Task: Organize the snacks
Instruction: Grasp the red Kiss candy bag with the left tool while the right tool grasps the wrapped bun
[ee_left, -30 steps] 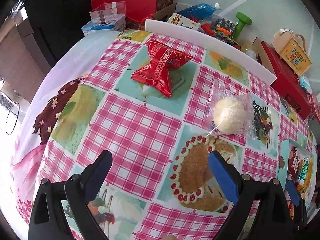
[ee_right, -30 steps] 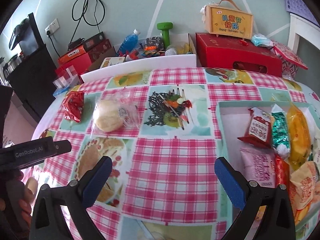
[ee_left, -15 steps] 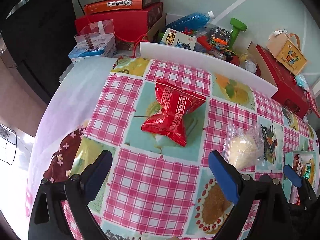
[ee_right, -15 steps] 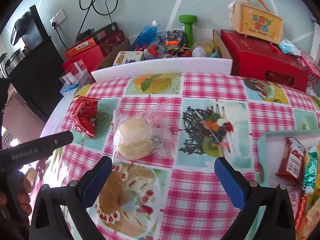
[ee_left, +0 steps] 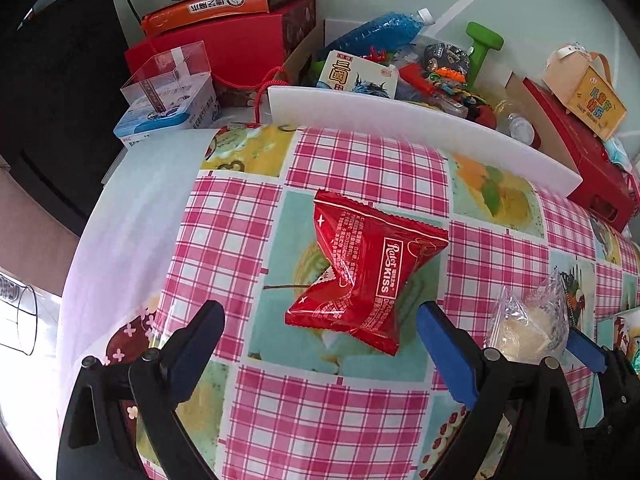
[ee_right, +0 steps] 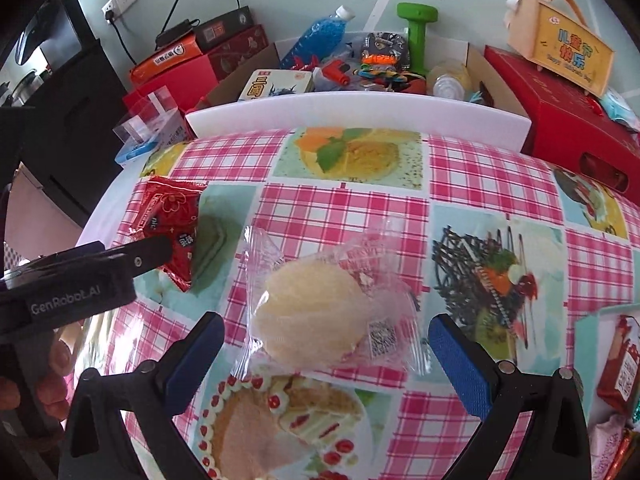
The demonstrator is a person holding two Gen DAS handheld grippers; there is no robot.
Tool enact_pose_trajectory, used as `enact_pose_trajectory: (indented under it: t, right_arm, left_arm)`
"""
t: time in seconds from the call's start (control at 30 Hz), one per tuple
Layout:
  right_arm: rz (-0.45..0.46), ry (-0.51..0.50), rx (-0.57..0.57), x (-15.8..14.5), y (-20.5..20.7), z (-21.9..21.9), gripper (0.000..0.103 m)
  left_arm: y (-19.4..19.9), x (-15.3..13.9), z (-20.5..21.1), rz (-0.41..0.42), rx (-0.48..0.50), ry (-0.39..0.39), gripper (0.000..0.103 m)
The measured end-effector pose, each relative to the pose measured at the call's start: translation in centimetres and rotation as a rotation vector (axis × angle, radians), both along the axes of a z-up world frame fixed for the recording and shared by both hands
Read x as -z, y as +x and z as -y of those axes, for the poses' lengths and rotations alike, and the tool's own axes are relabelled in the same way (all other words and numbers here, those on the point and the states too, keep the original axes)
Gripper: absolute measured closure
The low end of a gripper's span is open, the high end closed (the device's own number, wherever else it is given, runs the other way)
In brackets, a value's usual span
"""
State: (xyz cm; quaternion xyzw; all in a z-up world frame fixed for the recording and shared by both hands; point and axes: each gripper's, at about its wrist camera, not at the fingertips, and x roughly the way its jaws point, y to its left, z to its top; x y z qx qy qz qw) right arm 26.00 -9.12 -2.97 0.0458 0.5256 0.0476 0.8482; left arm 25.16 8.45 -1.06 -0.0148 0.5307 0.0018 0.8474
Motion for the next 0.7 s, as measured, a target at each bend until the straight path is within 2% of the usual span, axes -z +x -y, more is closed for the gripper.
enact_pose_trajectory:
  t: [0.37, 0.47, 0.57, 0.7]
  right_arm:
    - [-0.025, -0.014, 0.002, 1.4, 1.0, 0.1, 0.000]
    - [-0.028, -0.019, -0.010, 1.6, 1.1, -0.2, 0.000]
    - [-0.030, -0.031, -0.012, 1.8, 1.3, -0.5, 0.000]
    - [-0.028, -0.032, -0.002, 1.8, 1.3, -0.3, 0.001]
  left_arm:
    - [1.7, 1.1, 0.9, 0.010, 0.029, 0.019, 0.007]
    - [1.9, 1.1, 1.3, 0.011, 0.044, 0.019, 0.019]
    - [2.0, 1.1, 1.6, 0.008, 0.046, 0.022, 0.022]
    - [1.9, 1.1, 2.1, -0.002, 0.056, 0.022, 0.056]
